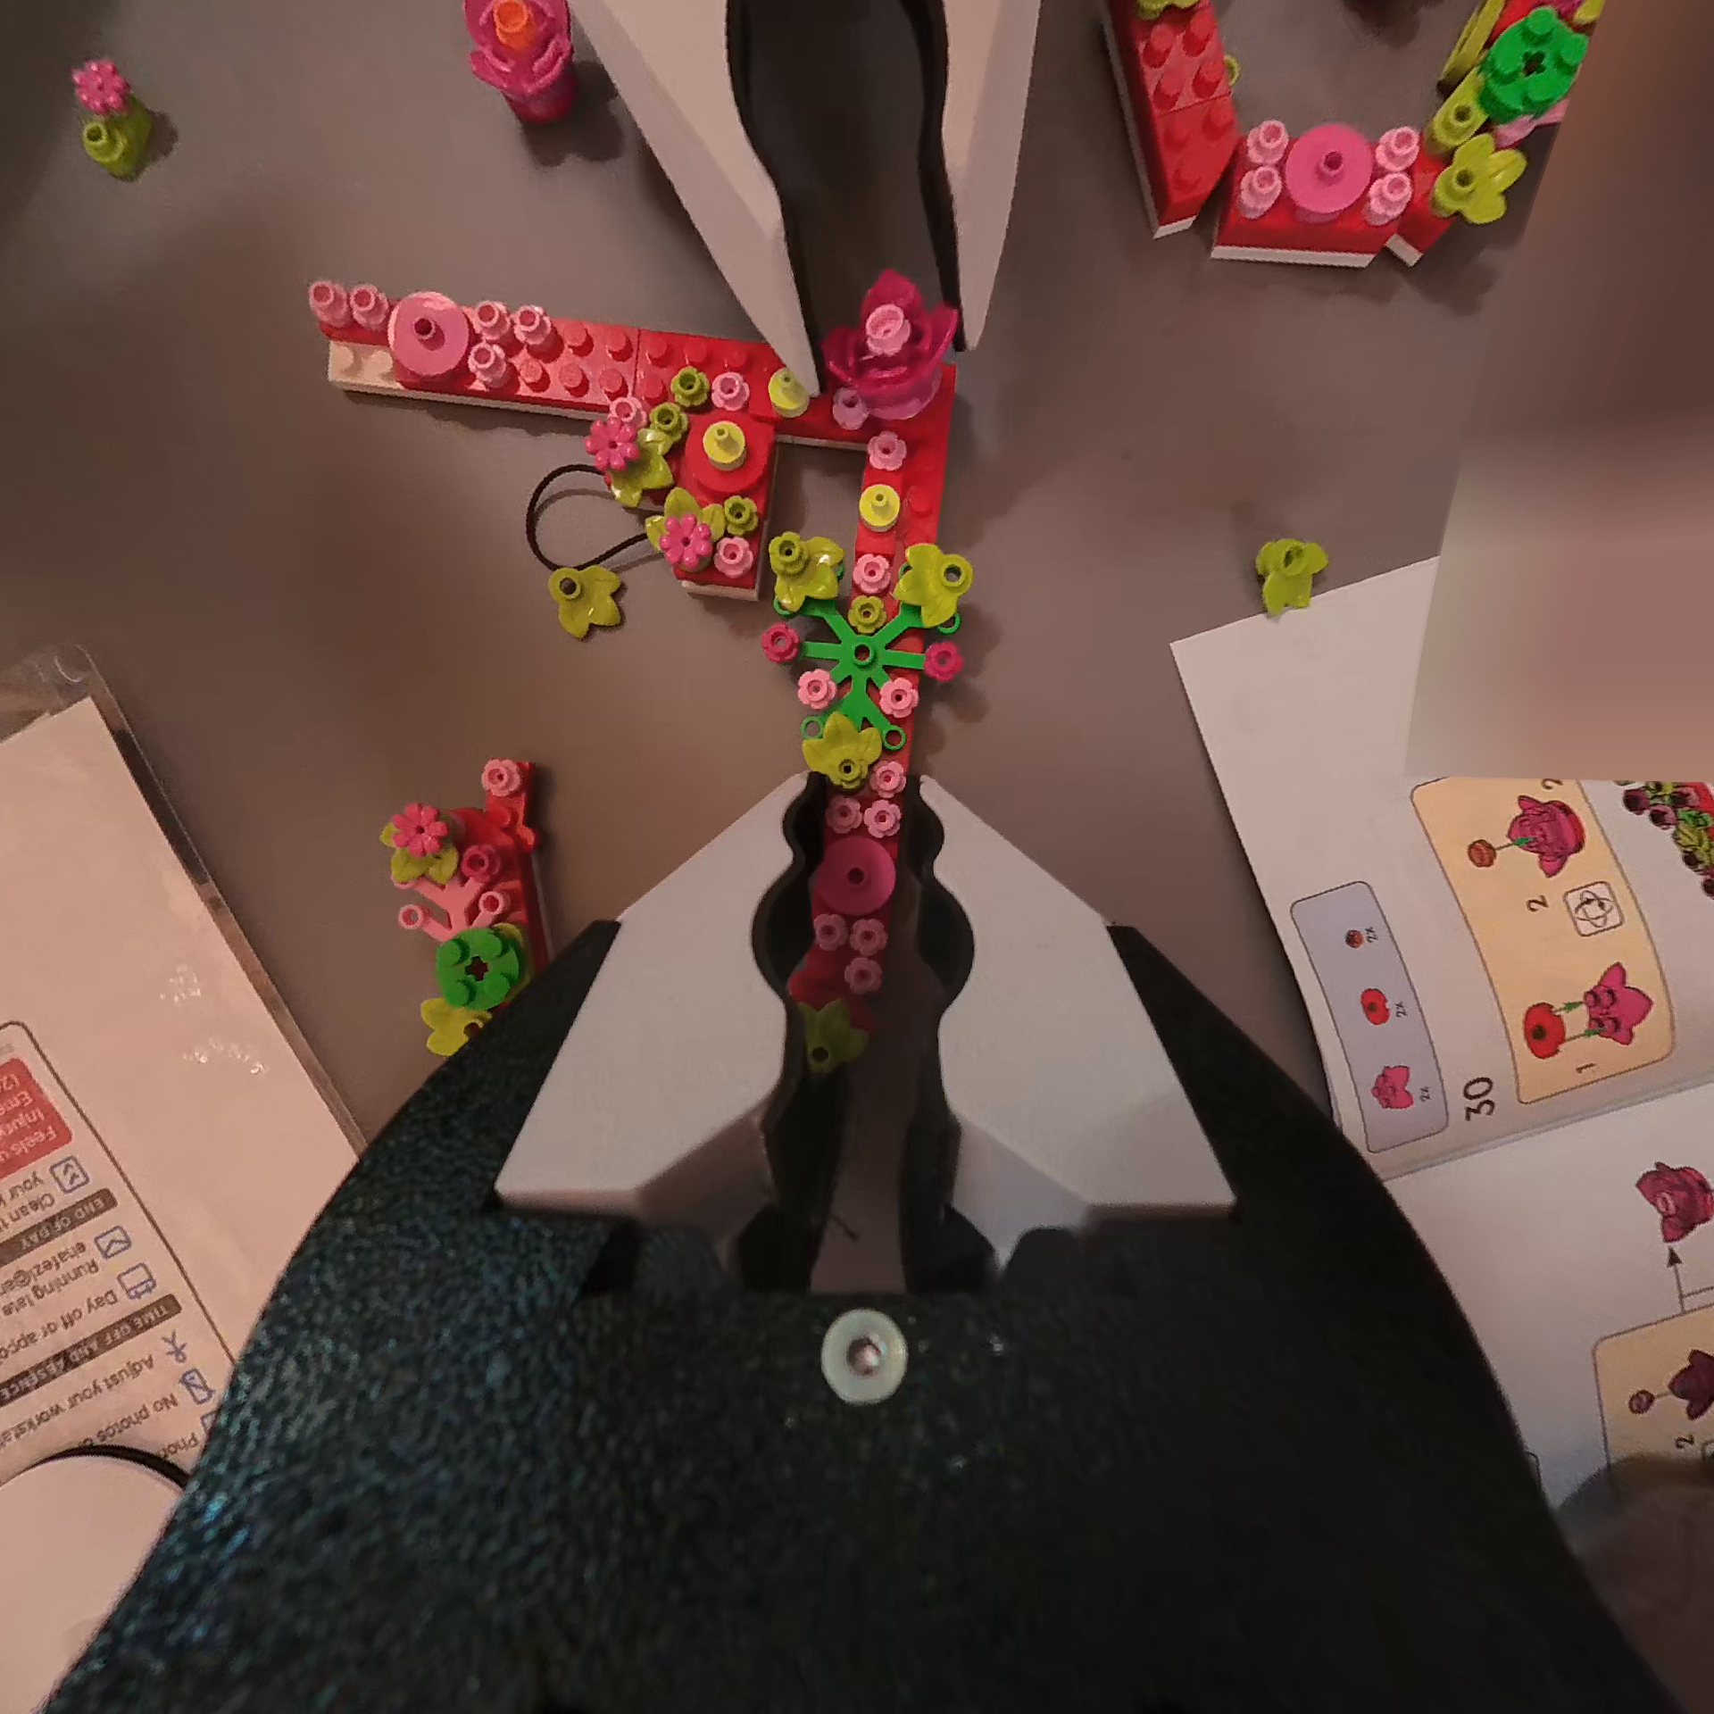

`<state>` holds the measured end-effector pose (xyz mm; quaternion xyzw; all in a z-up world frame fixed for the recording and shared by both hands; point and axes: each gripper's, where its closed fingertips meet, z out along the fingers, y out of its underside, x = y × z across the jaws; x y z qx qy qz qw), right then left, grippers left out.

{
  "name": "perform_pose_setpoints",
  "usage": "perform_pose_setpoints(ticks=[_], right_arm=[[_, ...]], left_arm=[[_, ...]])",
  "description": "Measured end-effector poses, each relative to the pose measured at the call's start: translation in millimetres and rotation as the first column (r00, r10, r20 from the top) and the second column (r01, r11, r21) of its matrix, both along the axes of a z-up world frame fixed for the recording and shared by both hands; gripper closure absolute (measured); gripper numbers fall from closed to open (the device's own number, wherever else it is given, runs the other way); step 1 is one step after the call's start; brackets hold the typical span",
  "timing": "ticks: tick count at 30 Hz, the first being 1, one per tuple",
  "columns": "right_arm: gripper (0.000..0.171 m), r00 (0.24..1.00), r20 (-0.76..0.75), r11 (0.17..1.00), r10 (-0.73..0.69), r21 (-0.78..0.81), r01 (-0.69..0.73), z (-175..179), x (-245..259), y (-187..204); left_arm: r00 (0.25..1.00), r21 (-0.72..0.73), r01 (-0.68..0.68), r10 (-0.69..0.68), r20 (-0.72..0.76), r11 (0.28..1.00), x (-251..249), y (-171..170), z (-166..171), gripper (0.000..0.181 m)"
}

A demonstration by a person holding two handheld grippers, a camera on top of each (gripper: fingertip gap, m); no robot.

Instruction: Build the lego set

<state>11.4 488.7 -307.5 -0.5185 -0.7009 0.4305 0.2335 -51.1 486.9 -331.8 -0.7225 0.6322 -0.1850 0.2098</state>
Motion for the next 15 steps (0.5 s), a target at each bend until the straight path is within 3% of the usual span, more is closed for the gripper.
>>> perform_pose_setpoints(ticks=[15], right_arm=[[0.150, 0.999, 0.030, 0.998, 0.019, 0.063, -0.021, -1.9, 3.7, -0.9]], left_arm=[[1.000, 0.001, -0.002, 0.002, -0.010, 1.000, -0.2, 0.0, 0.1, 0.166]])
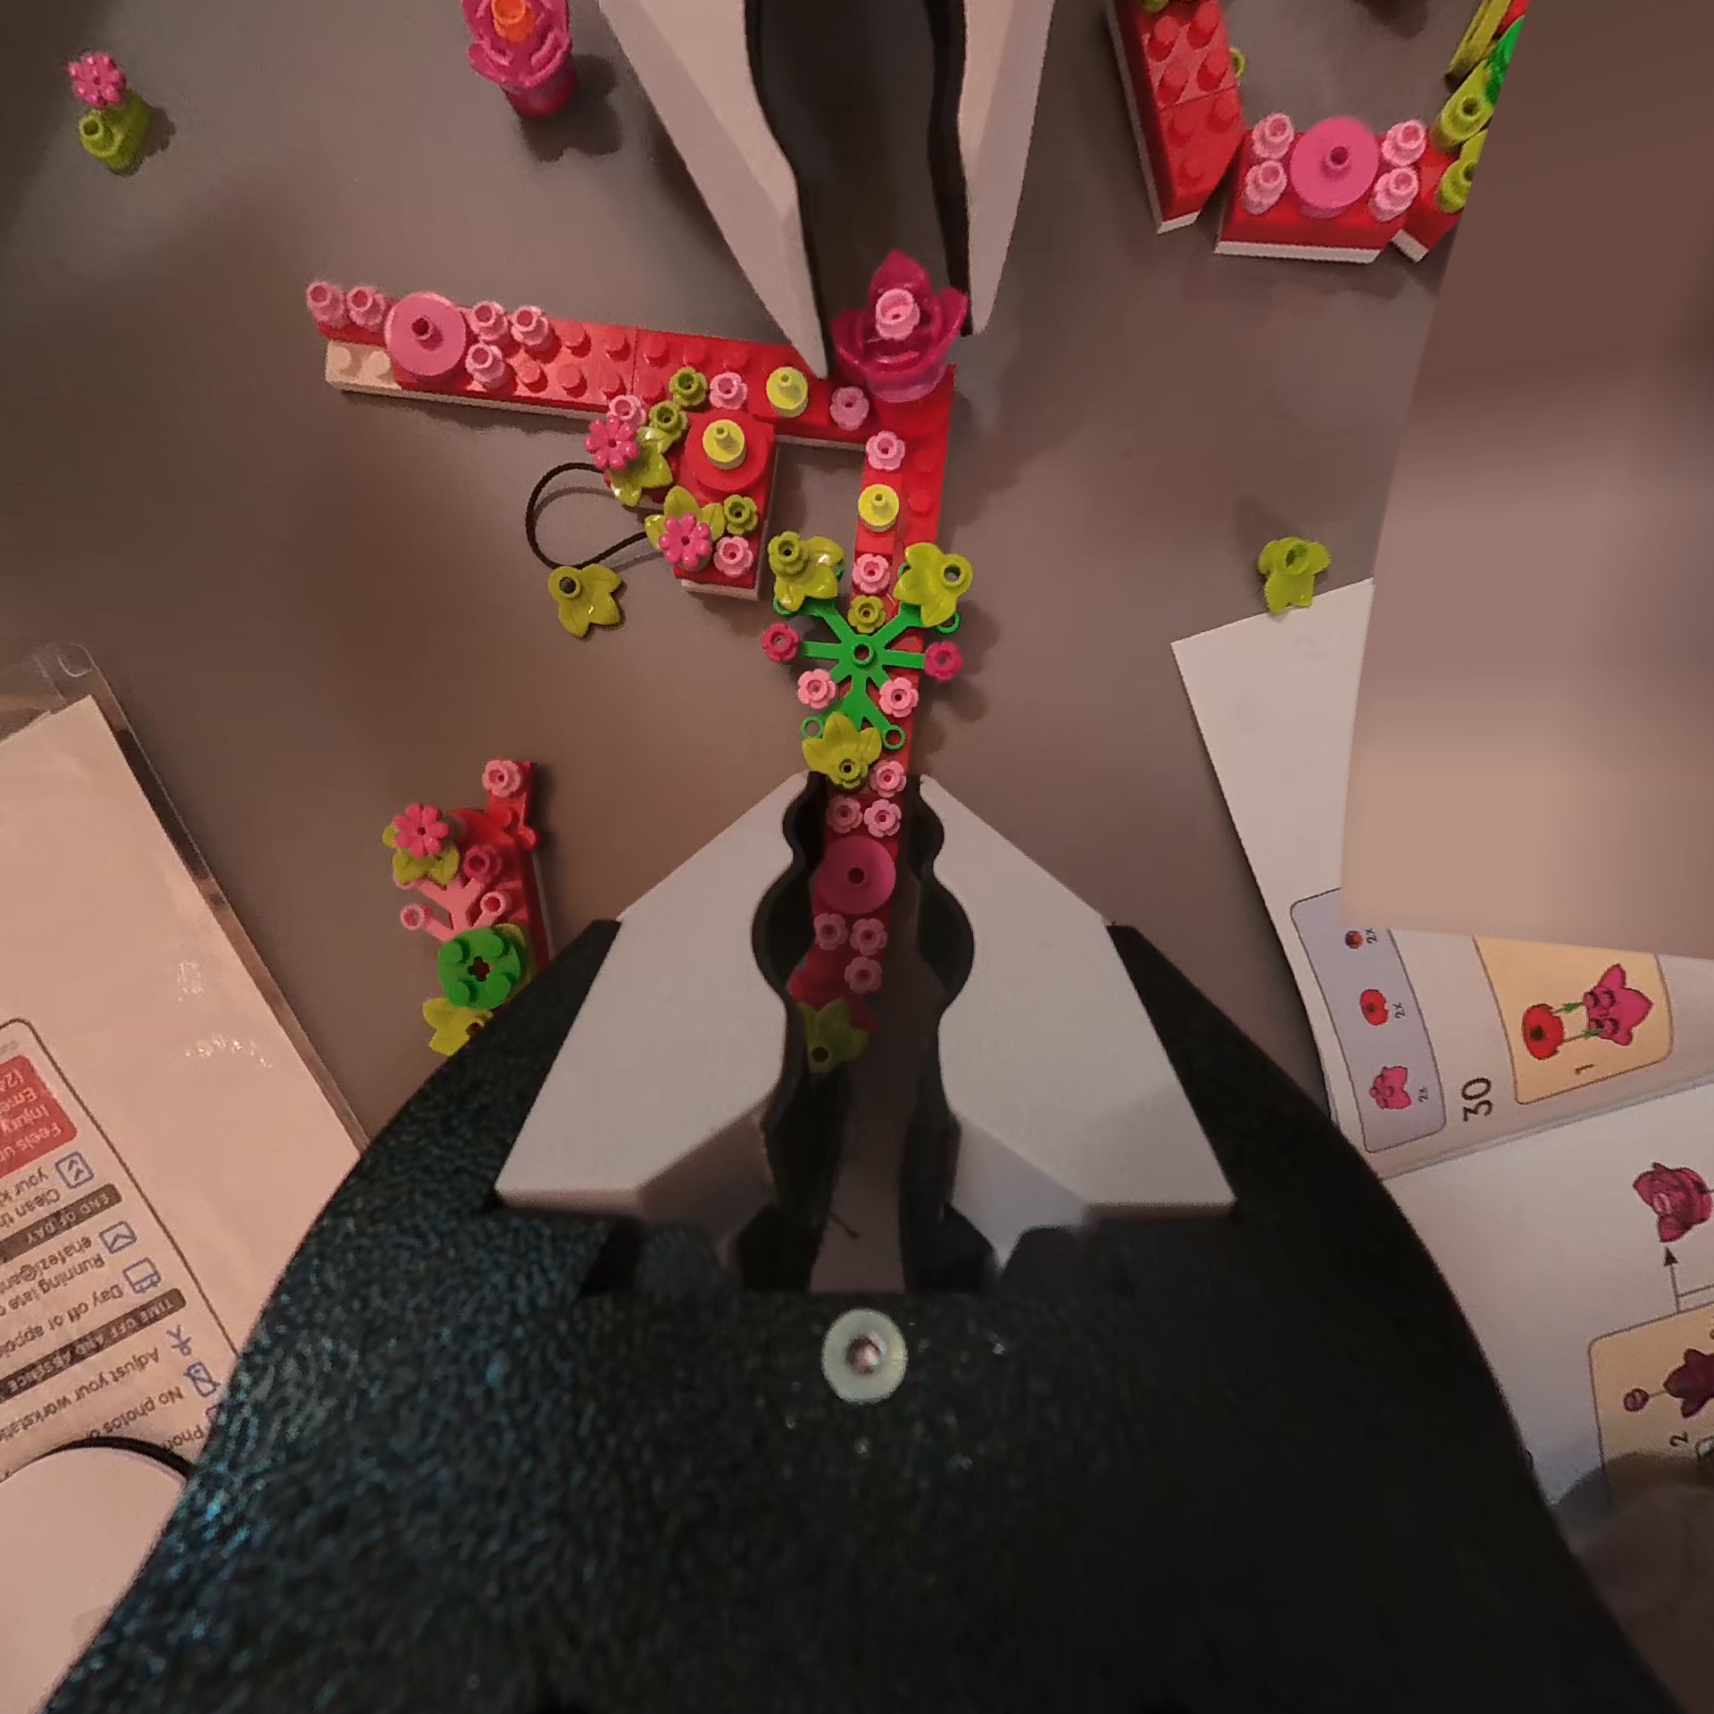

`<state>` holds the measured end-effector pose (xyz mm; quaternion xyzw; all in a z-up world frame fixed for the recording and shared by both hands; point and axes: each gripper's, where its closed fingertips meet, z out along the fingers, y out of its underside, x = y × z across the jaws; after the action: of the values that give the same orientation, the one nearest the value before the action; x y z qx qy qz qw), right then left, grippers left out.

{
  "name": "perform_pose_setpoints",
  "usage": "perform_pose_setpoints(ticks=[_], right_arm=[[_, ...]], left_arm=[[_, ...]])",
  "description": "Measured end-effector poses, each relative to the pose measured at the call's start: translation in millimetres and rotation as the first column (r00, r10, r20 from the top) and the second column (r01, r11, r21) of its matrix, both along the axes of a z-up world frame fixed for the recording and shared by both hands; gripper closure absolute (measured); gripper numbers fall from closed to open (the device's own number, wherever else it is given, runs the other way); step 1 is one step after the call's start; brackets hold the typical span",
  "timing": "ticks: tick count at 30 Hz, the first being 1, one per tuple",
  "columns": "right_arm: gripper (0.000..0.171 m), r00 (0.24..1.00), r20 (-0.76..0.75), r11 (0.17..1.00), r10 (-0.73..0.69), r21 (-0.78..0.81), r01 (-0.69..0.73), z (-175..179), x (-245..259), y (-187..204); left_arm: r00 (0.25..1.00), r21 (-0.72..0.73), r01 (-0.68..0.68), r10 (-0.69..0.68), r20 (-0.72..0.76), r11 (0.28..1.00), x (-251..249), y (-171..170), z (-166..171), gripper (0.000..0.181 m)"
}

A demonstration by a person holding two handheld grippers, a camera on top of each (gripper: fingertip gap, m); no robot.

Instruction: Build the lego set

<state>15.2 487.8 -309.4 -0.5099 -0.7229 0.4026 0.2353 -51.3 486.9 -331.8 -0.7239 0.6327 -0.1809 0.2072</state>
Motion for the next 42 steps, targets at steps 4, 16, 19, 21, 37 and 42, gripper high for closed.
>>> perform_pose_setpoints(ticks=[4, 16, 19, 21, 37, 42], right_arm=[[0.150, 1.000, 0.017, 1.000, -0.001, 0.017, 0.001, -1.3, -0.3, -0.4], [0.151, 0.998, 0.059, 0.999, -0.010, 0.043, 0.007, -3.7, -1.5, -0.6], [0.152, 0.999, 0.050, 0.999, -0.013, 0.036, 0.011, -5.4, 1.5, -0.3], [0.152, 0.999, 0.033, 0.999, -0.005, 0.043, 0.003, -5.3, 1.0, -3.2], [0.152, 0.996, 0.086, 0.933, 0.035, 0.355, -0.063, -6.1, 0.5, -8.4], [0.151, 0.997, 0.070, 0.943, 0.024, 0.331, -0.046, -4.8, -0.2, -6.4]], left_arm=[[1.000, 0.004, 0.000, 0.000, -0.006, 1.000, -0.1, 0.0, 0.0, 0.166], [1.000, 0.002, -0.003, 0.003, -0.006, 1.000, 0.3, -0.2, 0.1, 0.166], [1.000, 0.000, -0.004, 0.004, -0.006, 1.000, 0.3, -0.4, 0.1, 0.166], [1.000, -0.002, -0.001, 0.001, -0.007, 1.000, 0.1, -1.0, 0.1, 0.166], [1.000, -0.003, -0.003, 0.003, -0.020, 1.000, -0.2, -1.5, 0.0, 0.166], [1.000, -0.006, -0.002, 0.002, -0.021, 1.000, -0.2, -2.1, -0.1, 0.166]])
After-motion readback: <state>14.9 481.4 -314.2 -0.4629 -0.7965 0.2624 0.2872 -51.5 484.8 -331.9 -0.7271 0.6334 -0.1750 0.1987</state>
